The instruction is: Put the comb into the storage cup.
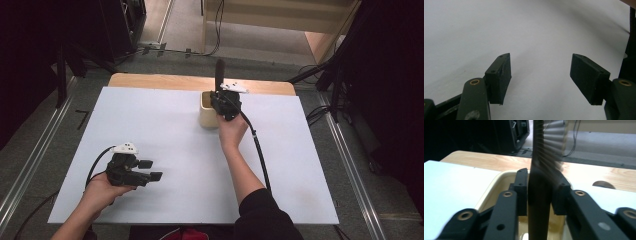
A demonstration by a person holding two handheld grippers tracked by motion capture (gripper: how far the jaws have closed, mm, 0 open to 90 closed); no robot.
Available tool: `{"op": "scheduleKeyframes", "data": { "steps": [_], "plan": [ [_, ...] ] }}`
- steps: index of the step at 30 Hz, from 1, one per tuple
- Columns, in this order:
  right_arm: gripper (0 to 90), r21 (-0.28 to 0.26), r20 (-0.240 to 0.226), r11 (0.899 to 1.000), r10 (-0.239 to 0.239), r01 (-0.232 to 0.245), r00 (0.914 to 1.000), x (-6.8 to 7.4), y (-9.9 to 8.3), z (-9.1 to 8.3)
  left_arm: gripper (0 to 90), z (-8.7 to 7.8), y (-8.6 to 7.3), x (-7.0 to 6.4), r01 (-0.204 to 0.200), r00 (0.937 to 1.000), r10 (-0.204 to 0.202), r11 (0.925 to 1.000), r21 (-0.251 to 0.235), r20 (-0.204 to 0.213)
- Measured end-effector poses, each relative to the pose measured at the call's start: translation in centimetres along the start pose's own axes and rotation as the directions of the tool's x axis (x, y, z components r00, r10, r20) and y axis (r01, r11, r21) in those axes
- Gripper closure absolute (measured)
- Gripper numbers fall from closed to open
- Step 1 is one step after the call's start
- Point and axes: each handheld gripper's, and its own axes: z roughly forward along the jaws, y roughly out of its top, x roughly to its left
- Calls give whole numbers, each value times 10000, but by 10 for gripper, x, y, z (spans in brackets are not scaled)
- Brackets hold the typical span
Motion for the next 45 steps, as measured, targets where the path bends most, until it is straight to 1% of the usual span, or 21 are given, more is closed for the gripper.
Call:
{"op": "scheduleKeyframes", "data": {
  "steps": [1, 2, 3, 4, 5, 6, 7, 9, 13, 16, 18, 21, 23, 28, 31, 34, 36, 40, 41, 42, 45],
  "plan": [
    [423, -102, -346, 9998, -199, 196, 9992, -2, 0, -1, 344, 0, 0, 0, 8, 10000, -8, 10000, 12, -27],
    [324, -337, -416, 9989, -347, 333, 9985, -1, 0, -3, 343, 0, 0, 0, 36, 10000, -36, 10000, -18, -3],
    [266, -492, -198, 9982, -349, 339, 9992, 0, 1, -6, 344, 1, 0, 0, 21, 10000, -21, 10000, -9, 2],
    [255, -542, -318, 9979, -385, 367, 9988, 0, 1, -8, 344, 1, 0, 0, 30, 10000, -30, 10000, 5, 2],
    [236, -449, -425, 9983, -386, 367, 9983, 1, 2, -9, 343, 1, 0, 0, 28, 10000, -28, 10000, 13, 0],
    [215, -363, -399, 9984, -439, 424, 9982, 1, 2, -10, 343, 1, 0, 0, 19, 10000, -19, 10000, 42, -21],
    [207, -288, -468, 9988, -412, 399, 9981, 1, 2, -11, 343, 1, 0, -1, 6, 10000, -6, 10000, 43, -26],
    [201, -121, -476, 9987, -494, 488, 9976, 0, 3, -13, 343, 1, 0, -1, -4, 10000, 4, 10000, 44, -29],
    [195, 252, -661, 9976, -630, 648, 9958, -3, 3, -16, 344, 1, 0, 0, 37, 10000, -37, 10000, 46, -40],
    [196, 226, -996, 9963, -804, 830, 9918, -4, 2, -21, 343, 1, 0, 0, 36, 10000, -36, 10000, 33, -37],
    [196, 336, -1143, 9959, -801, 845, 9902, -4, 1, -24, 343, 1, 0, 0, 48, 10000, -47, 10000, 37, -42],
    [196, 454, -1260, 9942, -916, 980, 9878, -5, 0, -28, 343, 1, 0, 0, 40, 10000, -40, 10000, 48, -65],
    [196, 501, -1248, 9925, -1043, 1113, 9867, -6, 0, -31, 343, 1, 0, 0, 50, 10000, -50, 10000, 22, -78],
    [198, 729, -1353, 9908, -1034, 1140, 9854, -9, -5, -36, 343, 1, -1, 0, 55, 9999, -55, 10000, 26, -107],
    [200, 840, -1474, 9880, -1162, 1295, 9822, -9, -6, -41, 343, 1, -1, 0, 59, 9999, -59, 10000, 34, -109],
    [205, 880, -1644, 9869, -1197, 1354, 9791, -9, -7, -45, 344, 0, -1, 0, 55, 9999, -54, 10000, 34, -123],
    [205, 889, -1765, 9875, -1130, 1301, 9778, -8, -7, -48, 343, 0, -1, 1, 50, 9999, -49, 10000, 43, -133],
    [206, 916, -2006, 9855, -1220, 1426, 9720, -6, -9, -54, 343, -1, -1, 1, 119, 9998, -118, 9999, 19, -174],
    [206, 950, -2064, 9856, -1179, 1398, 9713, -6, -10, -55, 343, -1, -1, 2, 106, 9998, -106, 9999, 9, -173],
    [206, 950, -2202, 9856, -1163, 1399, 9685, -6, -11, -56, 343, -1, -1, 2, 99, 9998, -99, 10000, -9, -170],
    [196, 1028, -2455, 9856, -1054, 1340, 9636, -7, -13, -58, 343, -1, -1, 2, 121, 9997, -121, 9999, 19, -208]
  ]
}}
